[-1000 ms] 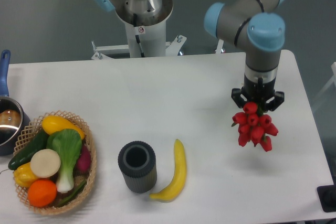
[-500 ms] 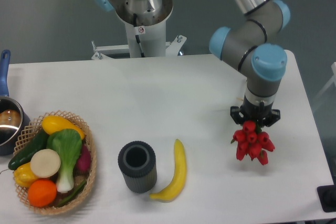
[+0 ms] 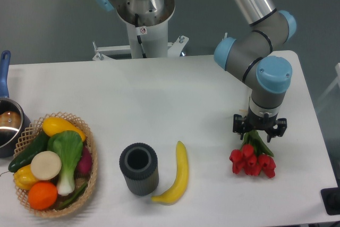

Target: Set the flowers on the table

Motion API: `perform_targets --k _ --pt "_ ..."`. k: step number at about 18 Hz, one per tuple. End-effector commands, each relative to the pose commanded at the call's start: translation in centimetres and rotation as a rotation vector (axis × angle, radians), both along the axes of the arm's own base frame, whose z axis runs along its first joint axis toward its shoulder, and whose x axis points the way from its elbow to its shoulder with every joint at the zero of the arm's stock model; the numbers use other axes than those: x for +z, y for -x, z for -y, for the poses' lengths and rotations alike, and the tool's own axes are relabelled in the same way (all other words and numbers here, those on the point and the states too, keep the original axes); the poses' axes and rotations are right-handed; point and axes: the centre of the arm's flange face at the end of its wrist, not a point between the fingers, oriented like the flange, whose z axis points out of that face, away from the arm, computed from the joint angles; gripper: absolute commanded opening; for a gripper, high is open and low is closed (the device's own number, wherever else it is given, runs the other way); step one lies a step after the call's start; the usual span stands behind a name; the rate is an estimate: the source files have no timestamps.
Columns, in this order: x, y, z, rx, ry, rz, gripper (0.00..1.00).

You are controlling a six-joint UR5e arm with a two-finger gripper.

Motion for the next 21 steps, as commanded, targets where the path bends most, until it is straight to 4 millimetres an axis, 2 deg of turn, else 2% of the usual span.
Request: perform_targets --k 2,5,8,10,16,21 --pt "2.4 -0.7 0.2 -0.002 -0.011 -0.032 1.00" --pt "7.6 -0.9 1.4 -0.013 -0.039 -0.099 1.00" --pt "9.4 -1.1 3.2 -0.163 0.005 -0.111 1.00" --pt "11.3 -1.3 4.6 -0.283 0.034 -0.132 1.00" --pt "12.2 -0.7 6.5 -0.421 0.060 -0.143 1.00" --pt "12.8 0.2 8.4 -0.403 0.056 -0.152 1.00"
